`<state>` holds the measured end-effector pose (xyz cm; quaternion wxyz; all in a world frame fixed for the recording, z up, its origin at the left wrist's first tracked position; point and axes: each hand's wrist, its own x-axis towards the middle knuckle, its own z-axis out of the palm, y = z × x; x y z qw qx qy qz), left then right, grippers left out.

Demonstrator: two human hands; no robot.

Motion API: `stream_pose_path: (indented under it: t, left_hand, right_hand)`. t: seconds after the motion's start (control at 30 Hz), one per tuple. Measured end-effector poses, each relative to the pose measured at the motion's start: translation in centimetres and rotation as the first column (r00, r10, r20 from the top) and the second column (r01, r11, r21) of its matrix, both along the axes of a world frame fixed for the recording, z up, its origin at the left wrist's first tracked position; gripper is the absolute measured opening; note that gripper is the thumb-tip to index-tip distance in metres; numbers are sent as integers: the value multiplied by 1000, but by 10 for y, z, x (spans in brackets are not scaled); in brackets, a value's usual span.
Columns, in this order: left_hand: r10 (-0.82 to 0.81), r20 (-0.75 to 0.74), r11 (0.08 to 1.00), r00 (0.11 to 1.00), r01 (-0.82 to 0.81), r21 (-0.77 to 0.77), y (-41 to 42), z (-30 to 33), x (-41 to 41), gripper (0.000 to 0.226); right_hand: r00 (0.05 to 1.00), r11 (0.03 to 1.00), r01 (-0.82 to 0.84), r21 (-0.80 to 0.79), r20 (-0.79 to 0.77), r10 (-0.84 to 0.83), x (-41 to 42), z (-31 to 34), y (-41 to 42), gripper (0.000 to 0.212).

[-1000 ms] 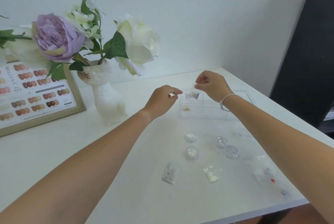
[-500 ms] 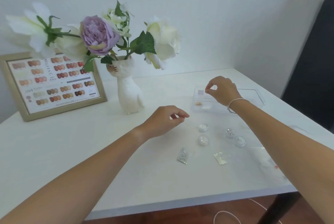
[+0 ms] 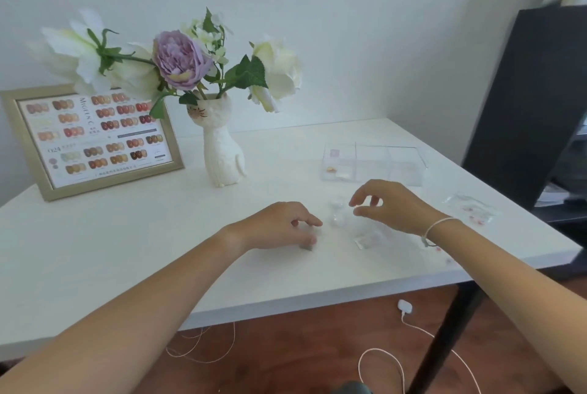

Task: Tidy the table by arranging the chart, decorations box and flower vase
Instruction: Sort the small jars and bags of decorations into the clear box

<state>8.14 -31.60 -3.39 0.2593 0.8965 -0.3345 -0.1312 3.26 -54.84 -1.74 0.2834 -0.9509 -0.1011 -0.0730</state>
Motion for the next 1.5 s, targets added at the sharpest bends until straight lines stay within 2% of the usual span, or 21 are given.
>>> stream_pose_path:
  t: [0.07, 0.17, 0.3, 0.53, 0.7, 0.87, 1.03, 1.2, 1.3, 1.4, 1.5]
  left_hand:
    - [-29, 44, 997, 999, 26, 74, -2, 1, -4, 41]
    - [-50, 83, 989, 995, 37, 143, -4, 3, -9, 45]
    - [-41, 99, 982, 994, 22, 185, -4, 5, -11, 44]
    - [5, 97, 991, 995, -18, 134, -2, 5, -15, 31]
    - [15, 108, 994, 994, -27, 110, -2, 4, -15, 27]
    - [39, 53, 996, 998, -43, 73, -2, 2, -13, 18]
    - [46, 26, 999, 999, -46, 11, -1, 2, -10, 8]
    - [52, -6, 991, 999, -52, -119, 1, 10, -2, 4]
    - [89, -10, 973, 996, -90, -212, -3, 21, 6, 8]
    - [130, -83, 925, 988, -151, -349, -10, 35, 16, 10]
    - [146, -162, 867, 976, -205, -453, -17, 48, 27, 10]
  right_hand:
    - [997, 996, -26, -82, -77, 19, -8, -1, -3, 9]
    - [988, 977, -43, -211, -153, 10, -16, -3, -7, 22]
    - [985, 933, -43, -358, -172, -20, -23, -4, -7, 29]
    - [993, 878, -59, -474, -117, 3, -24, -3, 0, 26]
    - [995, 880, -56, -472, -101, 9, -23, -1, 2, 26]
    - [992, 913, -79, -400, -126, 31, -22, -3, 2, 17]
    - [992, 964, -84, -253, -108, 58, -19, 0, -2, 11]
    - [998, 994, -51, -97, -42, 47, -13, 15, -7, 19]
    - [1000, 998, -12, 56, -25, 13, -5, 24, -12, 19]
    - [999, 971, 42, 237, -27, -37, 5, 33, -19, 13]
    - [996, 942, 75, 328, 19, -85, 18, 41, -26, 15]
